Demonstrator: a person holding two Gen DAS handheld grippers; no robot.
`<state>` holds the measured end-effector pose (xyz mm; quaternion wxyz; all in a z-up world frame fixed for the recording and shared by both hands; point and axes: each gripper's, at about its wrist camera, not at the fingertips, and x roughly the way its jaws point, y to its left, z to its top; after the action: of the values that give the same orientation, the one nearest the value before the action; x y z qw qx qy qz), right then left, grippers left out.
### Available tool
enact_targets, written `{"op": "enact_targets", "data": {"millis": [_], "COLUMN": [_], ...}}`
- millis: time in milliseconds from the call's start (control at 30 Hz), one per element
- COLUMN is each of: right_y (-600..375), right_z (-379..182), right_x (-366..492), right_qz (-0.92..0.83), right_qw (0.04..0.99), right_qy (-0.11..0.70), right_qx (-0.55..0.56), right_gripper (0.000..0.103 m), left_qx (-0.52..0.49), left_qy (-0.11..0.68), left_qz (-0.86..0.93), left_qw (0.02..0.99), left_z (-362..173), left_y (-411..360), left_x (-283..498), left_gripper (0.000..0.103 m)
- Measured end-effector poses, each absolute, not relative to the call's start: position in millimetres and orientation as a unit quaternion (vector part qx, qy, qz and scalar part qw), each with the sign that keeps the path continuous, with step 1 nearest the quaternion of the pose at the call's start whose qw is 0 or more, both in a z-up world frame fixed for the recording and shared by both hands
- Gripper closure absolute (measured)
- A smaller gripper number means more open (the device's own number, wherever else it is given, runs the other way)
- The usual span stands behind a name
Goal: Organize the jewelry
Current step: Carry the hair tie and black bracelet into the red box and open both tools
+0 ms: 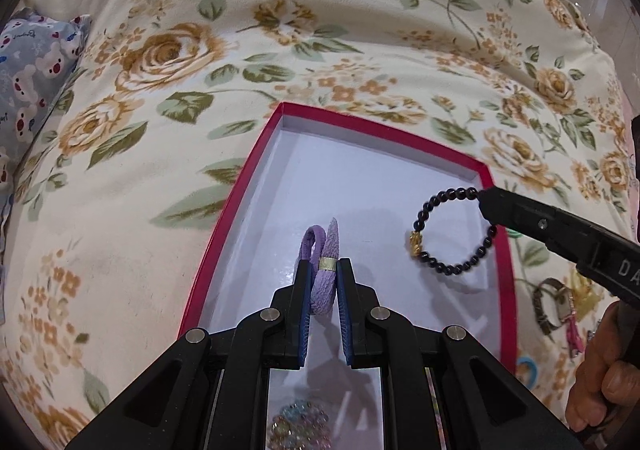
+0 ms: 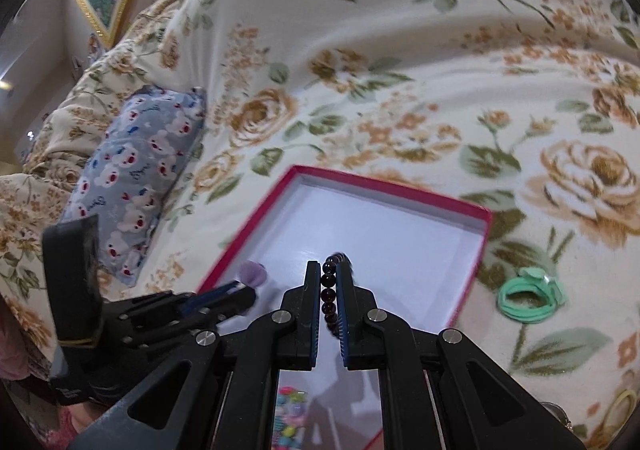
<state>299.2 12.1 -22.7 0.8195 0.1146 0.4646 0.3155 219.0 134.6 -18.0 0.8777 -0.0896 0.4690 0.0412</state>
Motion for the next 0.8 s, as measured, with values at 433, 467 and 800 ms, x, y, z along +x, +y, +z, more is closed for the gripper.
{"op": "enact_targets", "data": {"millis": [433, 467, 800], "right_y": [8, 8, 13], "right_z": [-53, -54, -64], "right_x": [309, 310, 316], "right_qz": [0.287, 0.286, 0.280], "right_qw": [0.817, 0.817, 0.810], "right_qy": [0.493, 0.494, 0.511], "right_qx": [0.083, 0.080, 0.065], "right_gripper": [0.096, 0.096, 0.091], "left_qx": [-0.077, -0.076, -0.069], "left_qy": [0.490, 0.490, 0.491], "left_qz": [0.054, 0.055, 0.060], "left_qw": [0.867, 0.867, 0.866], "left_z": [-42, -42, -41], "left_y": [131, 131, 129], "left_x": [244, 244, 242], "left_gripper": [0.090, 0.089, 0.064]}}
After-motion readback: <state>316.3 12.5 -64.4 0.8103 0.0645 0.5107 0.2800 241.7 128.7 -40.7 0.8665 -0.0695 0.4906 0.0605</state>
